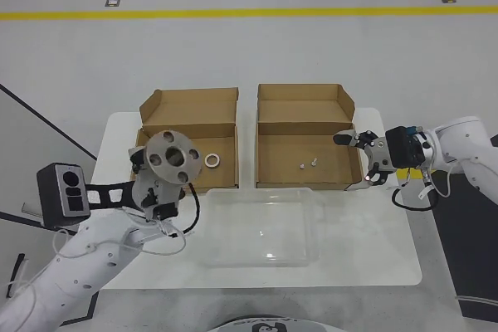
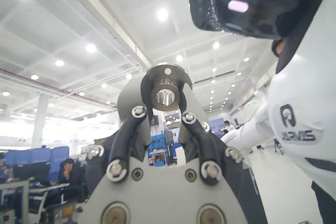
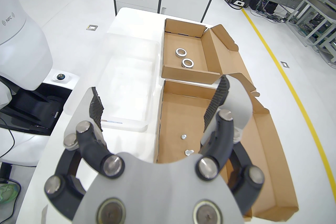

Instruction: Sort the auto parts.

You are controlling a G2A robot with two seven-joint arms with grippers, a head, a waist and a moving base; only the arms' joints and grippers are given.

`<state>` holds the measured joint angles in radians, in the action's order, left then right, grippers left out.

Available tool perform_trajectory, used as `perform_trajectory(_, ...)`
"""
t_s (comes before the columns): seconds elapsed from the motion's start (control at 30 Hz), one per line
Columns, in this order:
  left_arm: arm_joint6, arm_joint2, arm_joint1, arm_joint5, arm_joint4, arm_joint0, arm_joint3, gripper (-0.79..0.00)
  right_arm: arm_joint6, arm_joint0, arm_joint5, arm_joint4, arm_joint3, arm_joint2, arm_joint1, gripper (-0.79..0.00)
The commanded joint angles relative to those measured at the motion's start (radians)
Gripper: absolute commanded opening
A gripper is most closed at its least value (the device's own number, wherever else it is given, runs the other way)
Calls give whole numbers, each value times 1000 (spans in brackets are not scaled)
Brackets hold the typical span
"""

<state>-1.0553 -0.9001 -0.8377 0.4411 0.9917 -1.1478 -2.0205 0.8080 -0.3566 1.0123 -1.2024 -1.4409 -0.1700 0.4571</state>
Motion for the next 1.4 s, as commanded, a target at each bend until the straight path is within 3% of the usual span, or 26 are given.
perform_trajectory(0.0, 91, -6, -2, 1, 21, 1, 30, -785, 0, 0, 0, 0, 0, 0, 0, 0)
perform_trajectory(0.2, 381, -28, 1, 24, 99, -13, 55, -785, 0, 0, 0, 0, 0, 0, 0, 0)
perform_trajectory(0.4, 530, -21, -14, -32, 94, -17, 88, -785, 0, 0, 0, 0, 0, 0, 0, 0)
perform_trajectory(0.67, 707, 1, -48, -130, 108, 40, 151, -785, 0, 0, 0, 0, 0, 0, 0, 0)
perform_trajectory(0.9, 855, -38, -59, -194, 161, 76, 228, -785, 0, 0, 0, 0, 0, 0, 0, 0)
perform_trajectory(1.37, 1346, -179, -27, -49, 314, 43, 167, -785, 0, 0, 0, 0, 0, 0, 0, 0)
